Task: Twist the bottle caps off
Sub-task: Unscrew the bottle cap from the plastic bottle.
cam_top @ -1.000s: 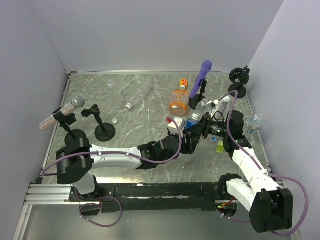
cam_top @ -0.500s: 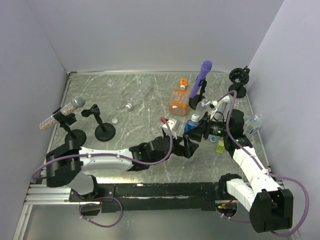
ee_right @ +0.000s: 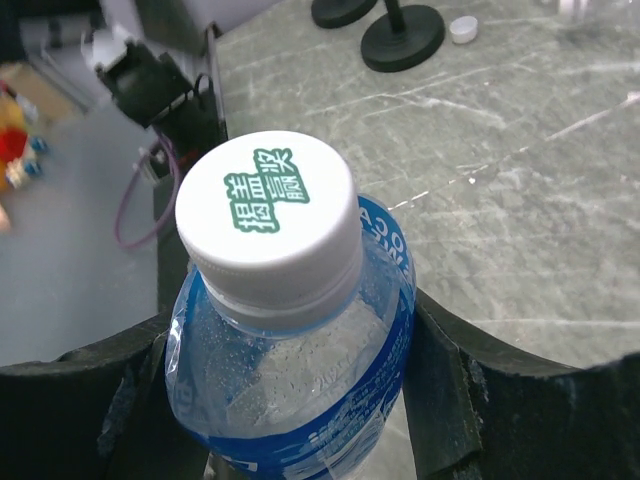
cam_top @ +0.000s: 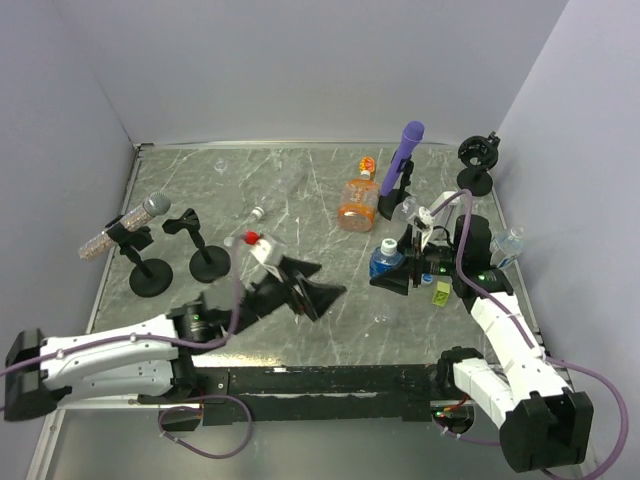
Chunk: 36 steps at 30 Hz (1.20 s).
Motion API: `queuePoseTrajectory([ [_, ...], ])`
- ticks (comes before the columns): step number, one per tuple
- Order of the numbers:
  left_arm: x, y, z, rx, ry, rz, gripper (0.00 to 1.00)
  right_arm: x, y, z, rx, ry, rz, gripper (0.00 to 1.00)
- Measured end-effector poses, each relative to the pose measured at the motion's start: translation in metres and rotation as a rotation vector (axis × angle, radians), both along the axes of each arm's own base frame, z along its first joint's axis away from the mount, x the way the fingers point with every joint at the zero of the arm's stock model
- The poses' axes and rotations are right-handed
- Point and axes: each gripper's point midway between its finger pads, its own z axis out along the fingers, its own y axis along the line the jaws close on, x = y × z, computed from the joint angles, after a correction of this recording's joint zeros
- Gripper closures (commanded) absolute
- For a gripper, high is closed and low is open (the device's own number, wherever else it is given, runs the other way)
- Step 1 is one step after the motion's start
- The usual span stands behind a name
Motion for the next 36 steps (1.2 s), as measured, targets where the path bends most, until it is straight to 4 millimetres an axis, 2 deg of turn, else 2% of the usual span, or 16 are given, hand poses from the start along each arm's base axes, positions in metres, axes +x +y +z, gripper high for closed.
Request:
queuePoseTrajectory([
  [3,0.018,0.019,0.023,-0.057,-0.03,0.03,0.03,-0.007,0.003,0.005,-0.028,-0.071,0.045,0.76],
  [6,0.037,0.023,0.033,-0.049,-0.039,0.024,0.03,-0.015,0.004,0.005,-0.041,-0.108,0.087,0.76],
  [9,0.041,0.006,0.036,-0.008,-0.028,-0.053,0.03,-0.021,0.004,0.002,-0.046,-0.11,0.114,0.76],
  [13,0.034,-0.025,0.04,0.046,-0.031,-0.198,0.04,-0.03,0.005,-0.002,-0.045,-0.096,0.152,0.76],
  [19,0.039,-0.052,0.034,0.102,-0.041,-0.315,0.03,-0.034,0.006,-0.006,-0.047,-0.084,0.186,0.76],
  [23,0.051,-0.064,0.029,0.125,-0.039,-0.363,0.01,-0.037,0.006,-0.008,-0.044,-0.076,0.199,0.75],
  [26,0.056,-0.075,0.028,0.134,-0.043,-0.406,0.05,-0.039,0.006,-0.008,-0.042,-0.075,0.204,0.75],
  [32,0.043,-0.084,0.017,0.144,-0.03,-0.522,0.12,-0.04,0.006,-0.008,-0.039,-0.066,0.21,0.75],
  [36,0.038,-0.086,0.02,0.128,-0.047,-0.558,0.16,-0.04,0.007,-0.006,-0.032,-0.064,0.22,0.75],
])
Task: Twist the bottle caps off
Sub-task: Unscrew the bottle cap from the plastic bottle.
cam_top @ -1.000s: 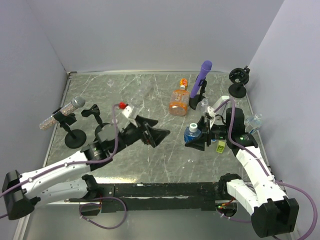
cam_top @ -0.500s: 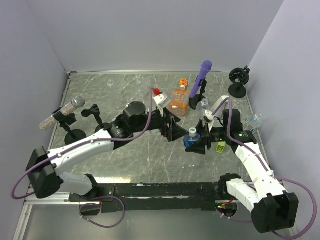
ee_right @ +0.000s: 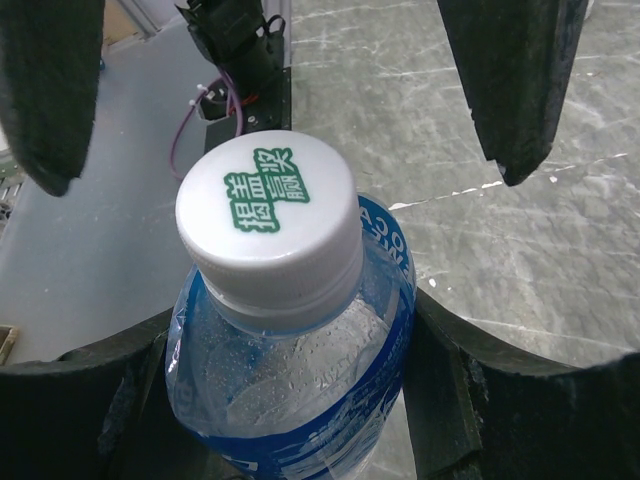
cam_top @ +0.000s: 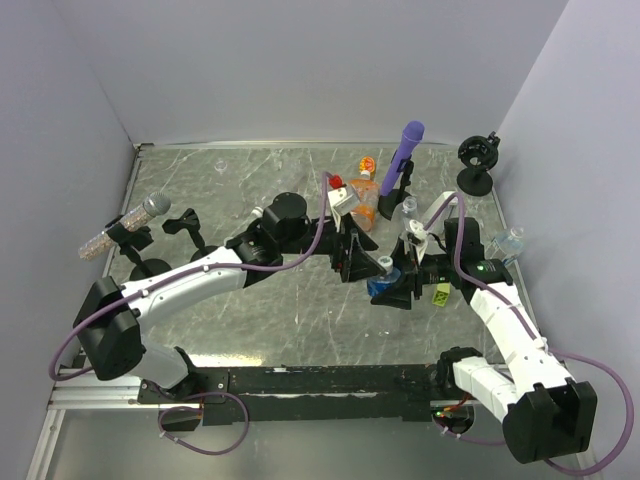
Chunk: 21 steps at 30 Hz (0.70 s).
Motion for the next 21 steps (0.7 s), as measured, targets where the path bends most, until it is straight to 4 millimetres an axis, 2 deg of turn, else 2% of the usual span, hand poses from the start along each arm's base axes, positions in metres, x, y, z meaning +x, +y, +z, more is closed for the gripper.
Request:
queuePoseTrajectory([
  [6,-0.002,-0.003,0.008,-0.037,-0.025,-0.026,0.23,0.0,0.0,0.0,0.003,0.002,0.004,0.75],
  [14,-0.004,-0.011,-0.009,-0.005,-0.002,-0.042,0.32,0.0,0.001,-0.001,0.002,0.01,0.005,0.74],
  [16,-0.005,-0.012,-0.009,-0.004,-0.002,-0.045,0.36,0.0,0.001,-0.001,0.002,0.011,0.005,0.74],
  [21,-0.007,-0.013,-0.008,-0.007,-0.004,-0.049,0.37,0.0,0.001,-0.001,0.002,0.012,0.005,0.74],
])
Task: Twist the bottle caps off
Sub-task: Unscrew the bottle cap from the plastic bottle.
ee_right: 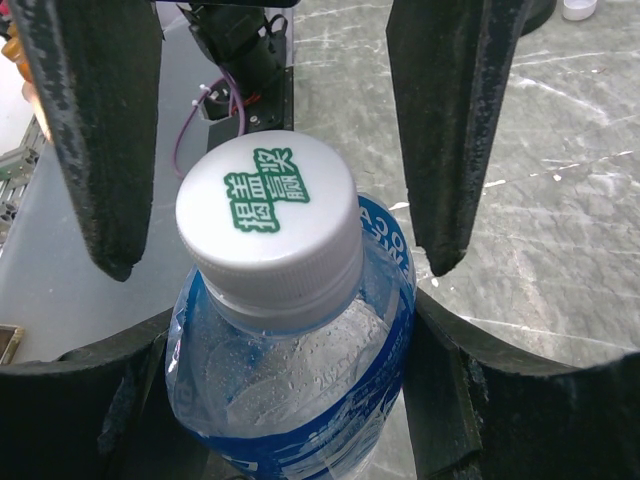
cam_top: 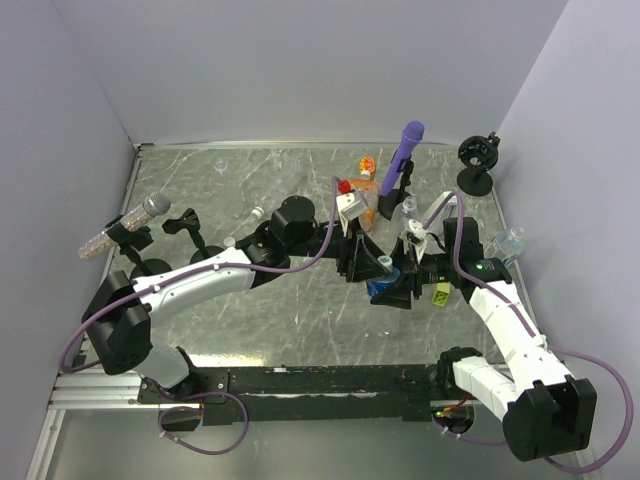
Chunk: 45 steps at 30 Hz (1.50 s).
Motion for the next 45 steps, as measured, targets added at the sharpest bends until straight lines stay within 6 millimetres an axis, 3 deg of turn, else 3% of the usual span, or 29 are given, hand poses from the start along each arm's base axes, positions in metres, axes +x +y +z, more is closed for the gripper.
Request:
queuePoseTrajectory([
  [7,-0.001,-0.002,0.003,-0.011,-0.007,0.005,0.4,0.0,0.0,0.0,0.0,0.002,0.0,0.74],
  [12,0.0,-0.004,0.004,-0.014,-0.01,0.018,0.5,0.0,0.0,0.0,0.0,0.001,0.0,0.74],
  [16,0.001,-0.004,0.004,-0.014,-0.011,0.023,0.73,0.001,0.0,0.0,0.0,0.001,0.0,0.74],
  [19,0.0,-0.005,0.004,-0.016,-0.021,0.025,0.99,0.0,0.0,-0.001,-0.002,0.015,-0.002,0.74],
  [27,0.0,0.001,0.005,-0.036,0.016,0.121,0.99,-0.001,0.001,0.0,-0.002,0.031,-0.001,0.74],
  [35,0.0,0.023,0.0,-0.099,0.181,0.449,0.99,0.001,0.002,0.0,-0.009,0.038,-0.009,0.75],
  [45,0.011,0.019,-0.003,-0.081,0.341,0.787,0.99,0.006,0.0,-0.005,-0.035,0.042,-0.036,0.75],
])
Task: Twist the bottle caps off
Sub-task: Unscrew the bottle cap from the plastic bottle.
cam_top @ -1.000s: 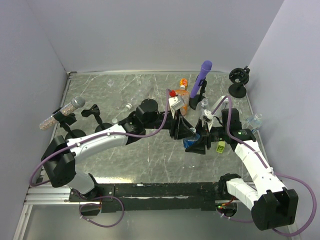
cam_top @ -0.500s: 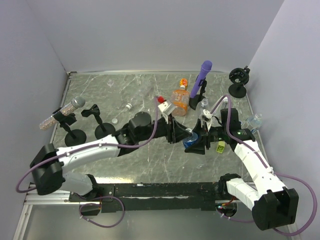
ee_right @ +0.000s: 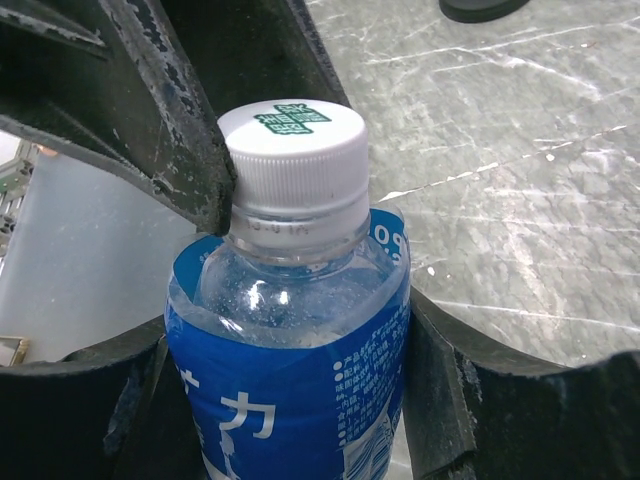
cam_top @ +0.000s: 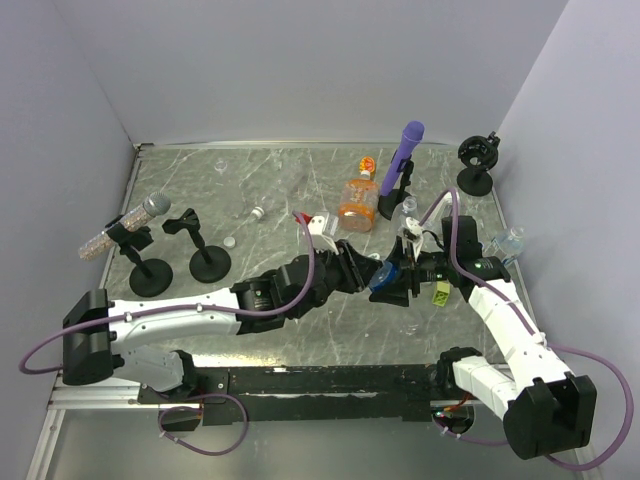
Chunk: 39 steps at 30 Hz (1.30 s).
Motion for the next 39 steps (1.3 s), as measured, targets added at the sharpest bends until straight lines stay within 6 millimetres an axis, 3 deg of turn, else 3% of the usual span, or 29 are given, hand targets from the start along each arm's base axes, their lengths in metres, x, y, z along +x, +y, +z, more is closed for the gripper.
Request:
queuePoseTrajectory([
  [7,0.0,0.002,-0.002,-0.006,0.028,0.063,0.99,0.002,0.0,-0.001,-0.007,-0.005,-0.007,0.75],
  [8,0.0,0.002,-0.002,-0.007,0.03,0.064,0.94,0.002,0.0,-0.001,-0.008,-0.005,-0.008,0.75],
  [11,0.0,0.002,-0.002,-0.007,0.03,0.064,0.51,0.002,0.0,-0.001,-0.009,-0.006,-0.009,0.75],
  [13,0.0,0.003,-0.001,-0.01,0.031,0.064,0.31,0.002,0.0,-0.001,-0.008,-0.008,-0.006,0.75],
  [17,-0.001,0.008,0.016,-0.05,0.014,0.059,0.08,0.002,-0.001,-0.002,-0.01,-0.013,-0.008,0.75],
  [19,-0.003,0.014,0.03,-0.074,-0.006,0.045,0.02,0.002,-0.001,-0.001,-0.01,-0.013,-0.007,0.75],
  [24,-0.019,0.039,0.056,-0.092,-0.118,-0.062,0.03,0.002,-0.001,-0.002,-0.01,-0.02,-0.006,0.75],
  [28,-0.021,0.052,0.062,-0.046,-0.233,-0.207,0.03,0.0,0.0,-0.002,-0.006,-0.034,0.008,0.74],
  [33,-0.023,0.052,0.047,0.038,-0.328,-0.414,0.01,-0.007,0.0,0.0,0.01,-0.068,0.043,0.74],
  [39,-0.041,0.019,0.016,0.098,-0.341,-0.662,0.14,-0.014,0.001,0.003,0.03,-0.099,0.073,0.74],
])
